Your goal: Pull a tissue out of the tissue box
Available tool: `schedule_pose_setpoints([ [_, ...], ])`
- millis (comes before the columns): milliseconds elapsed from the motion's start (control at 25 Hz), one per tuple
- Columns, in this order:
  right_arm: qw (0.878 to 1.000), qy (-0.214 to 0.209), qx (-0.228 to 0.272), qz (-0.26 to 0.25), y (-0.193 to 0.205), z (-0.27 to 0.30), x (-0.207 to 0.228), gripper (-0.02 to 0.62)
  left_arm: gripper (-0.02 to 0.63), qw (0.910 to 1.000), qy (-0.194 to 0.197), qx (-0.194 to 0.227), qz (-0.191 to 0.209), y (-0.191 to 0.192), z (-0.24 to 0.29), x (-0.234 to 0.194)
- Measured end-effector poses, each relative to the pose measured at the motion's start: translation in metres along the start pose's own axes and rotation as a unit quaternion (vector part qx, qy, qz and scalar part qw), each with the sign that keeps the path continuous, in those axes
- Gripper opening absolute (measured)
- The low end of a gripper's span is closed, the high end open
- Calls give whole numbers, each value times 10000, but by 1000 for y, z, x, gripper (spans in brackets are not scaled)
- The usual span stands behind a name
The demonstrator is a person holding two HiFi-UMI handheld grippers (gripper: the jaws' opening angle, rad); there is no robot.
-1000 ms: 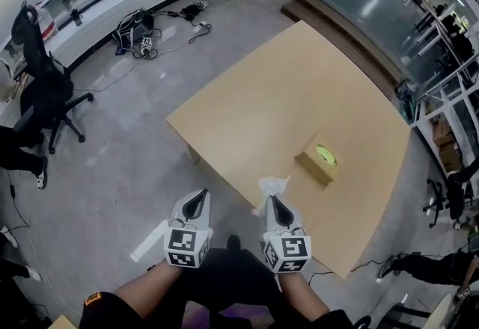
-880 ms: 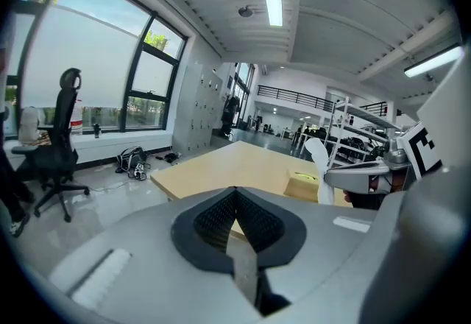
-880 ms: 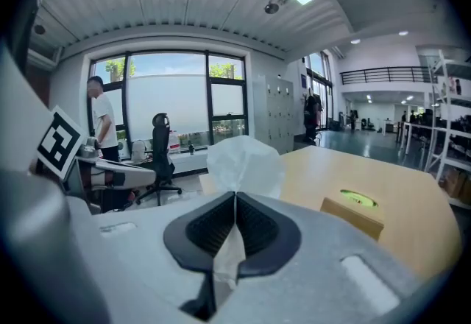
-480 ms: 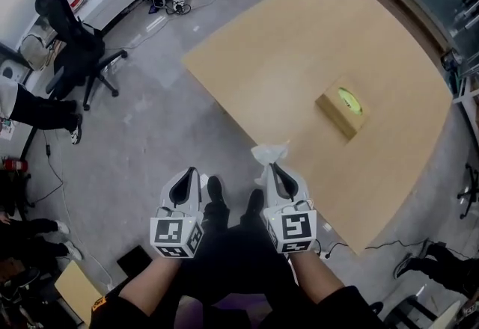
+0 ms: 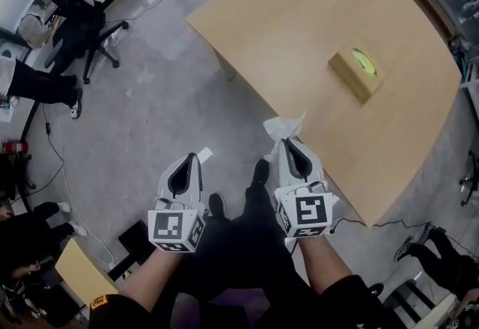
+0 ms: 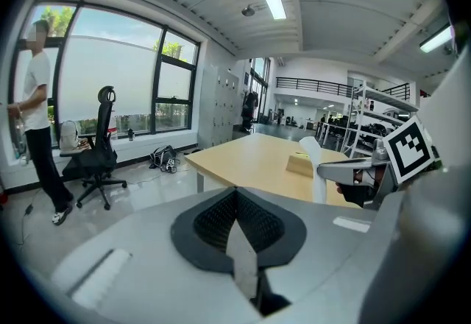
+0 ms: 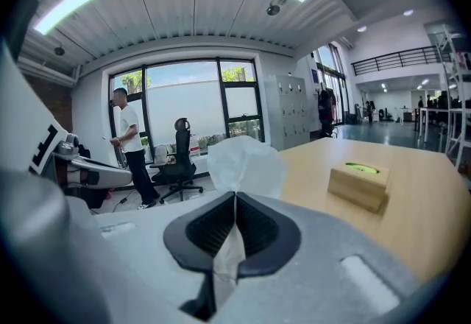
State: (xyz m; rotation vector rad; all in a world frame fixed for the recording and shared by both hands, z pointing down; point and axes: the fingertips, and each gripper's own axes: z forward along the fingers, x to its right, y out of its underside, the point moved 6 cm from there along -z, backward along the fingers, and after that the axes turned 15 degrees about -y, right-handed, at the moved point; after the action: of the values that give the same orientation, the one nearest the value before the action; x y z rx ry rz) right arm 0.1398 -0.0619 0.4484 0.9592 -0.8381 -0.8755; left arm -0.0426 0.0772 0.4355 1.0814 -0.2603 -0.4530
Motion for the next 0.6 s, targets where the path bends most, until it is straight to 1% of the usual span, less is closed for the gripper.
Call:
schedule_pose_setpoints([
  [160, 9999, 101, -33, -43, 9, -8, -37, 0, 18, 9998, 134, 128, -45, 17, -27, -20],
  [320, 9997, 239, -55, -57, 22, -25, -93, 0, 18, 9994, 227, 252, -97, 37, -63, -51],
  [440, 9994, 312, -144, 54, 39, -37, -140, 0, 18, 9989, 302, 304, -180, 51, -88, -77],
  [600, 9985, 376, -292, 261, 61, -51, -196, 0, 18, 9983, 438, 345, -165, 63, -118, -102],
])
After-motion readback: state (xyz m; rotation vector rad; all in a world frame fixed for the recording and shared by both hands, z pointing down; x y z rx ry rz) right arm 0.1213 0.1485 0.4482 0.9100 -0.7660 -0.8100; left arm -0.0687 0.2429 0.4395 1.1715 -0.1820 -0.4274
